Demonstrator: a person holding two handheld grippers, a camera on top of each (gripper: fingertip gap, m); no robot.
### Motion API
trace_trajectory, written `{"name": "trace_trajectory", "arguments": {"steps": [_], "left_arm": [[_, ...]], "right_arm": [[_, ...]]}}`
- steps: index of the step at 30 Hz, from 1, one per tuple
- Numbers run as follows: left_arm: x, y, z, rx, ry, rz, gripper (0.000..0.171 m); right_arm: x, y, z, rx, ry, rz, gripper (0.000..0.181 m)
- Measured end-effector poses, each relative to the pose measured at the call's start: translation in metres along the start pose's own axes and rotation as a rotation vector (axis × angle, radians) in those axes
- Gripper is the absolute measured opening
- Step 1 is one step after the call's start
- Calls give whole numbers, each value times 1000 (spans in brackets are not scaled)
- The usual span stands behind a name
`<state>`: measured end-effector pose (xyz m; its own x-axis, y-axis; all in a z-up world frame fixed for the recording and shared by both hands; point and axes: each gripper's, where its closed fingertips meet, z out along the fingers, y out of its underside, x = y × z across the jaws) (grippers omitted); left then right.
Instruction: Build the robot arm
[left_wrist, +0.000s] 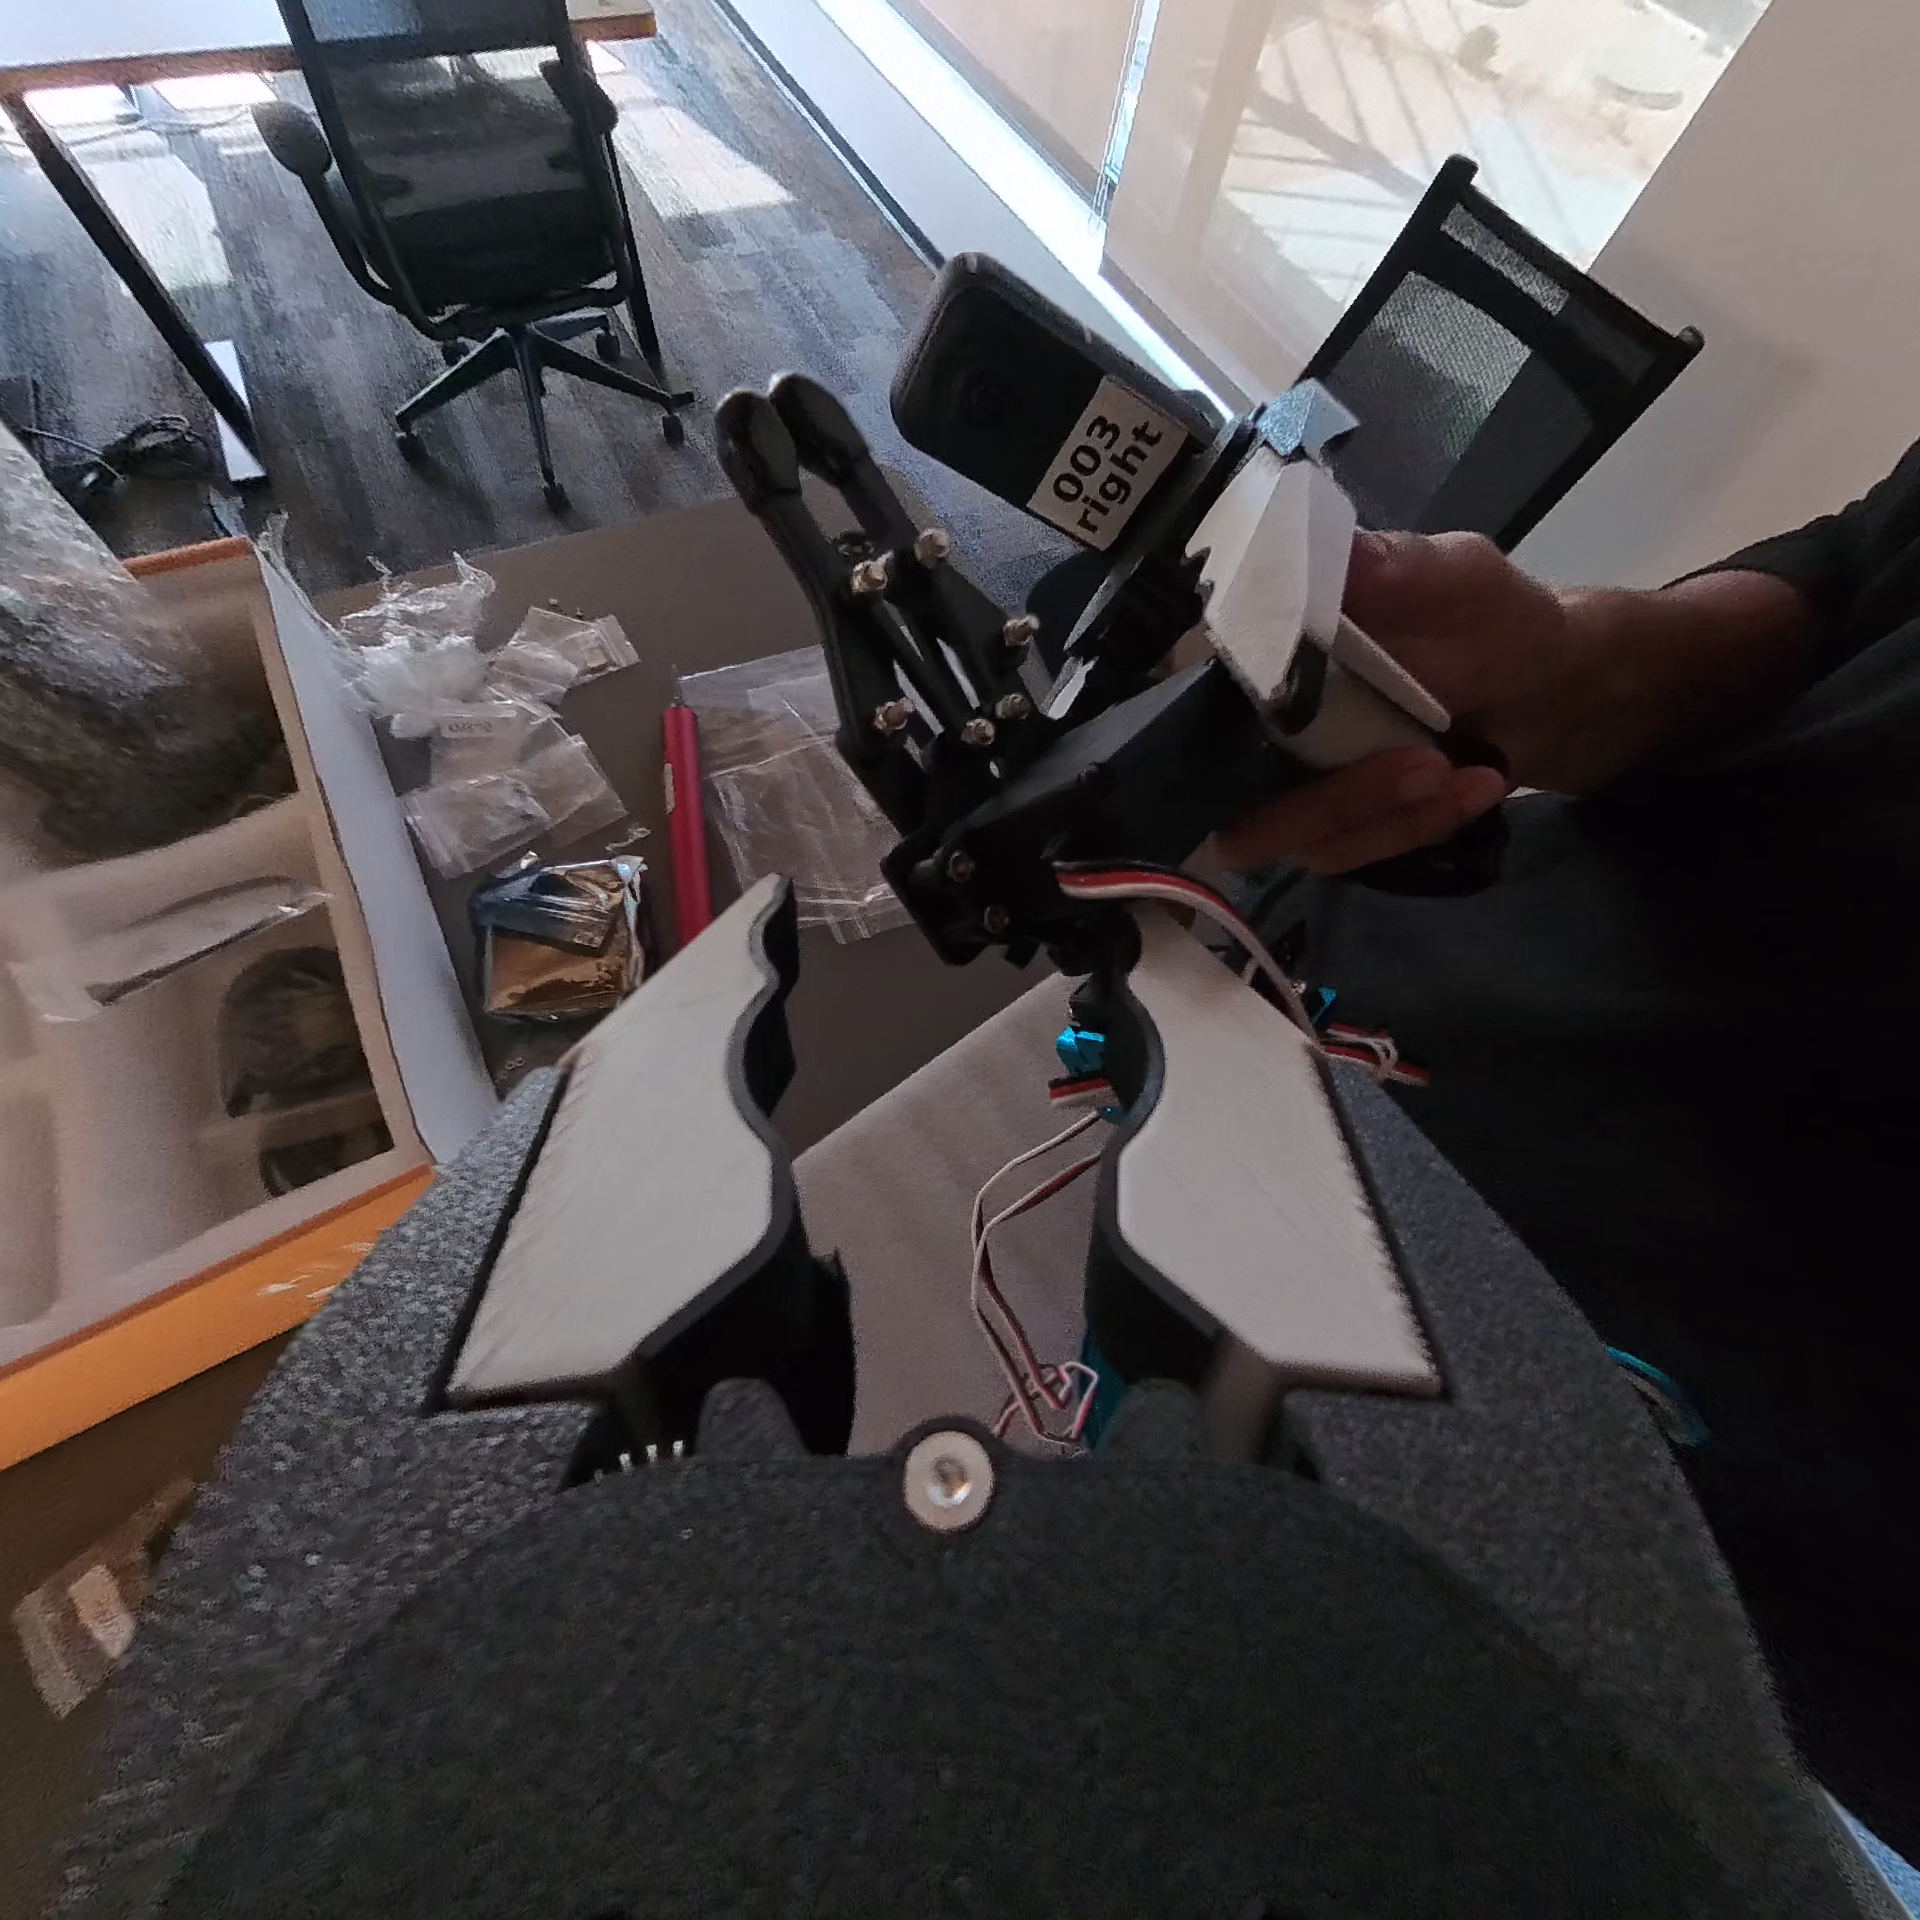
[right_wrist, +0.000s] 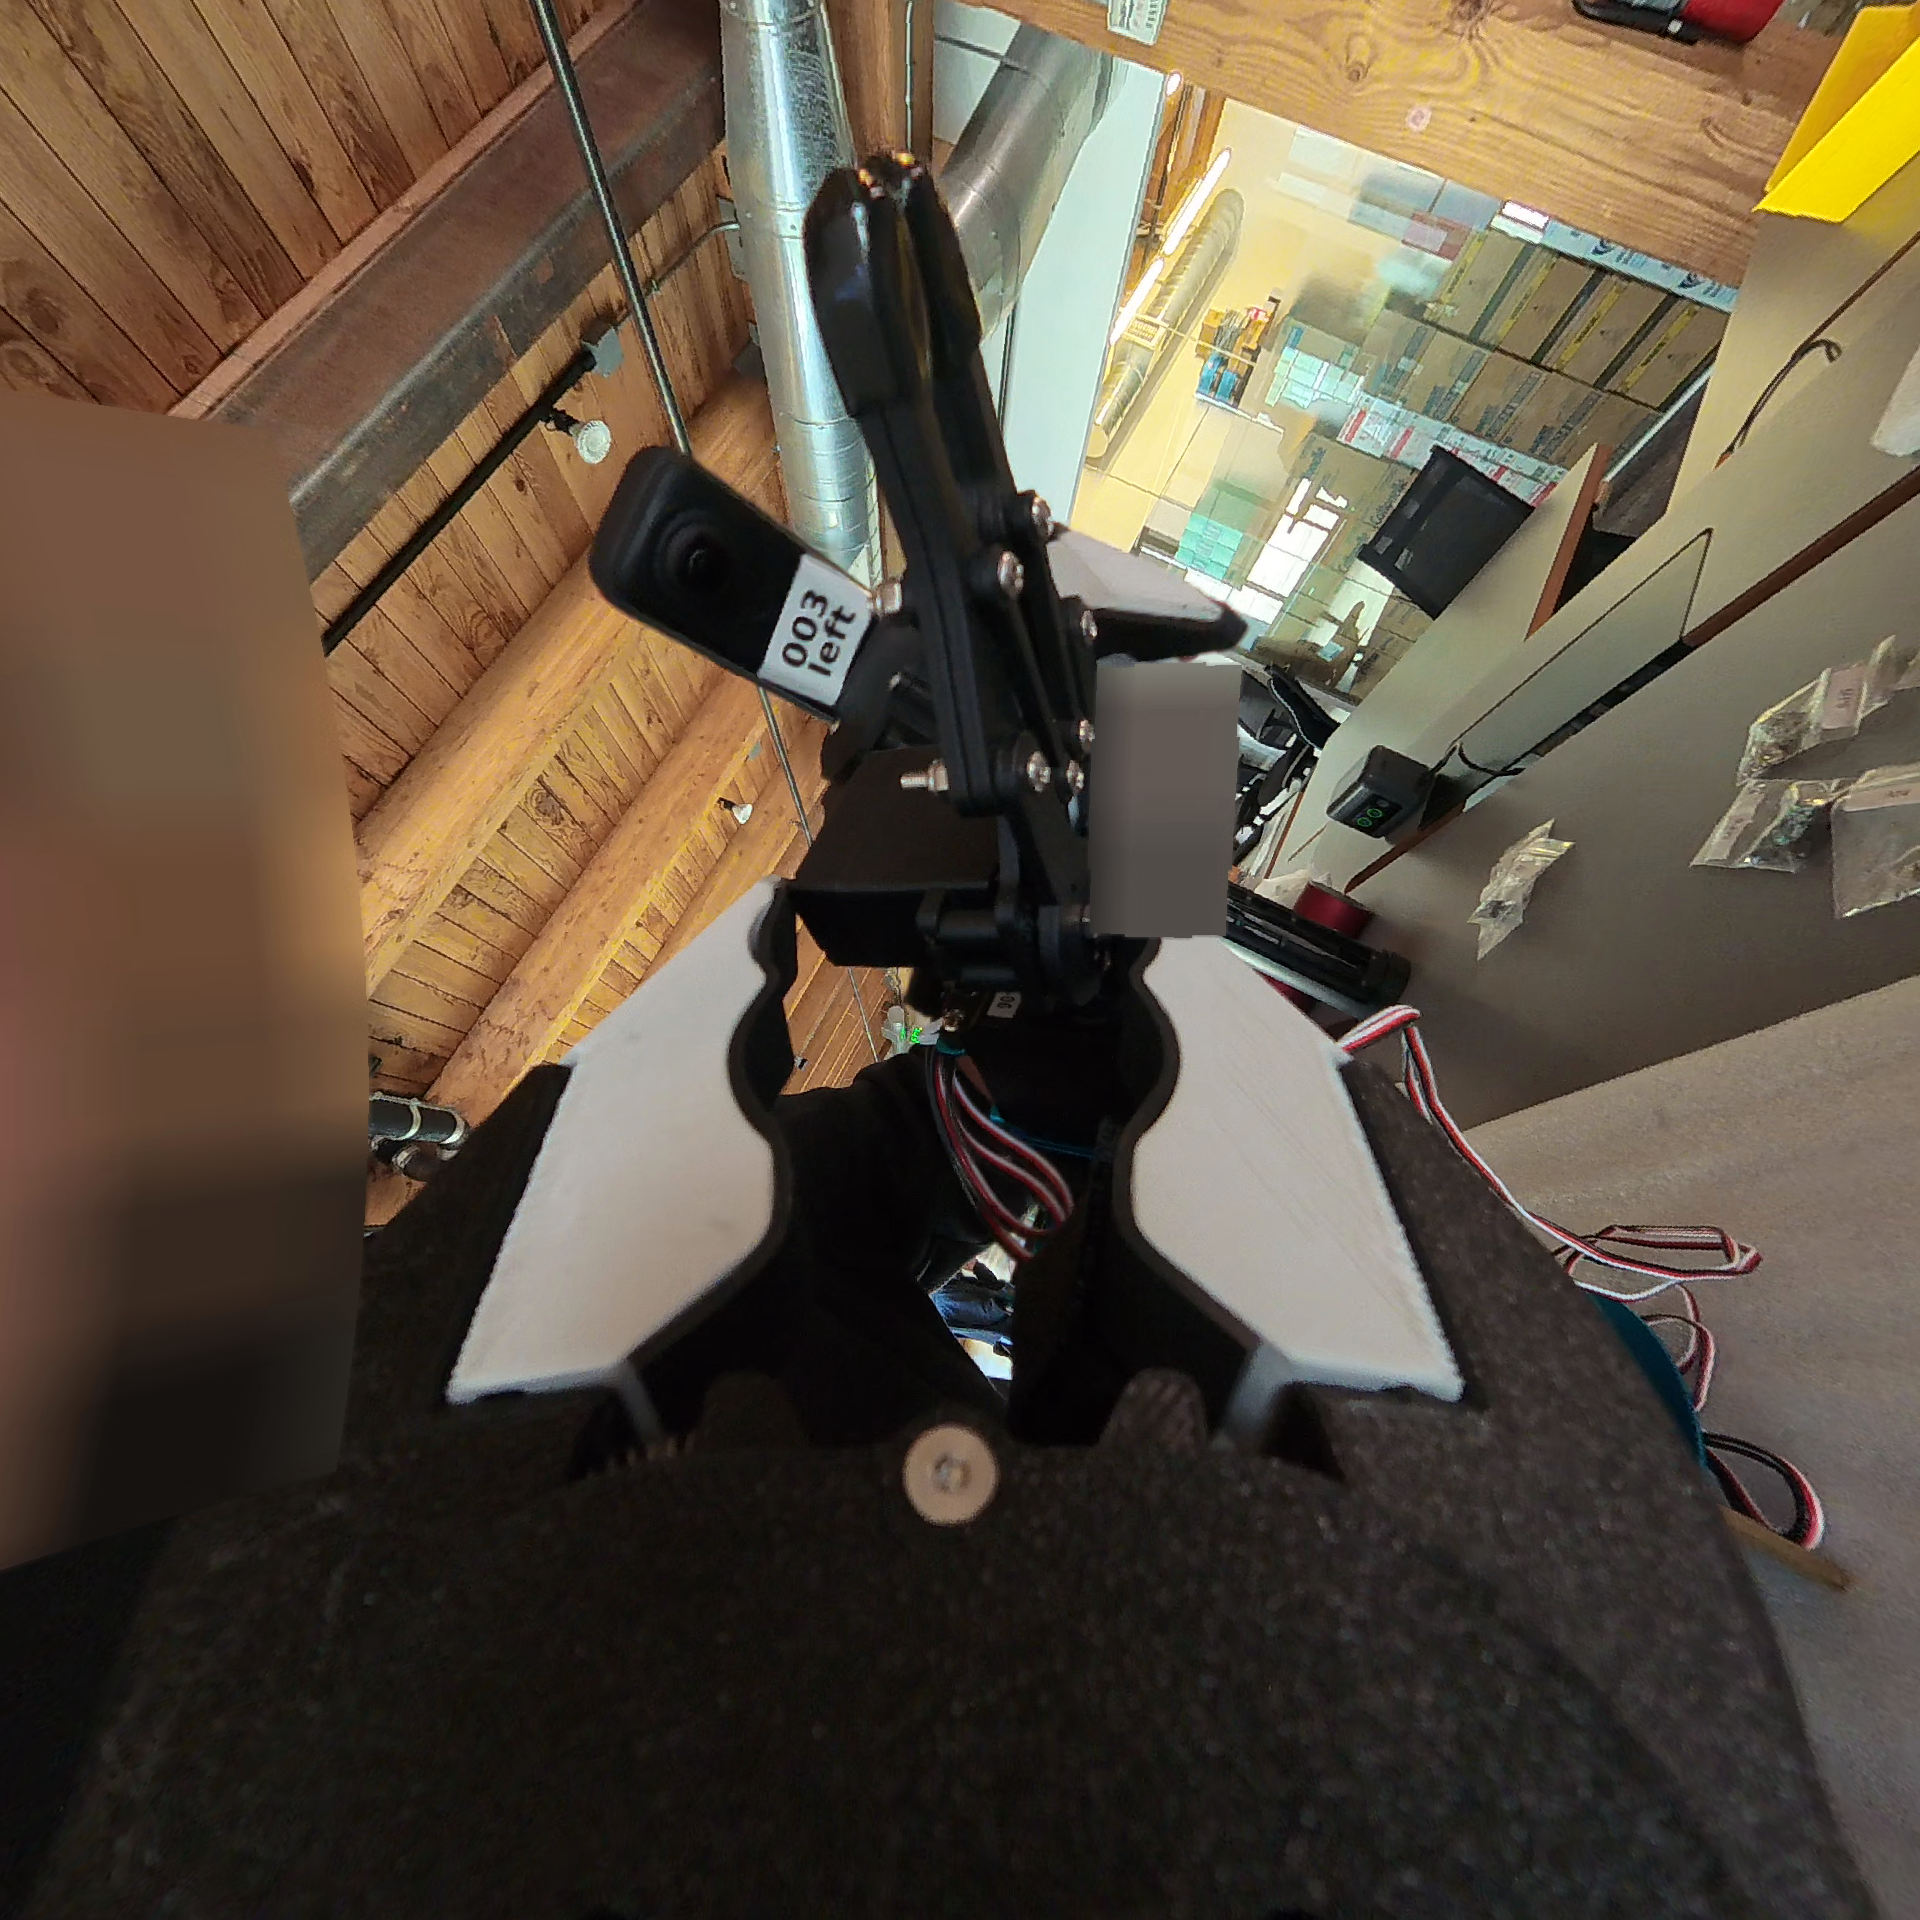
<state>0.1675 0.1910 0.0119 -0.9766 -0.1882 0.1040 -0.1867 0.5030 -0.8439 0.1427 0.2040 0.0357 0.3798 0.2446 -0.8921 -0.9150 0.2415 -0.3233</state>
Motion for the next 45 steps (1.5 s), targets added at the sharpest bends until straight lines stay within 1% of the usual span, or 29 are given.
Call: {"name": "trace_trajectory", "arguments": {"steps": [2,9,12,15,18,21,23,25,26,29,33,36,38,45], "left_arm": [[-2,0,-1,-3,-21,17,62],[-7,-3,-4,14,-72,78,65],[-7,-3,-5,26,-73,83,65],[-10,-2,-9,30,-94,96,61],[-10,-2,-13,36,-94,87,61],[-4,-5,-14,61,-52,49,61],[1,-6,-10,71,-11,9,62],[1,-5,-6,73,2,-32,65],[1,-4,-4,70,2,-39,63],[-1,1,-1,62,-18,-16,62],[-6,0,-5,59,-67,24,66],[-8,1,-9,53,-90,43,64],[-11,2,-11,49,-110,49,60],[-1,-3,-8,94,-50,9,61]], "right_arm": [[0,0,0,-1,4,-2,61],[0,0,1,1,0,-1,61],[0,0,1,4,1,0,61],[0,0,0,3,-4,2,61],[0,0,0,3,-6,3,61],[0,0,0,3,-8,6,61],[0,0,1,0,-8,5,61],[0,1,1,-1,-6,4,61],[0,0,1,1,-5,4,61],[0,1,1,-2,-7,5,61],[1,0,2,1,-7,6,61],[1,0,2,0,-7,5,61],[1,0,1,1,-10,8,61],[0,1,3,-6,-10,5,61]]}}
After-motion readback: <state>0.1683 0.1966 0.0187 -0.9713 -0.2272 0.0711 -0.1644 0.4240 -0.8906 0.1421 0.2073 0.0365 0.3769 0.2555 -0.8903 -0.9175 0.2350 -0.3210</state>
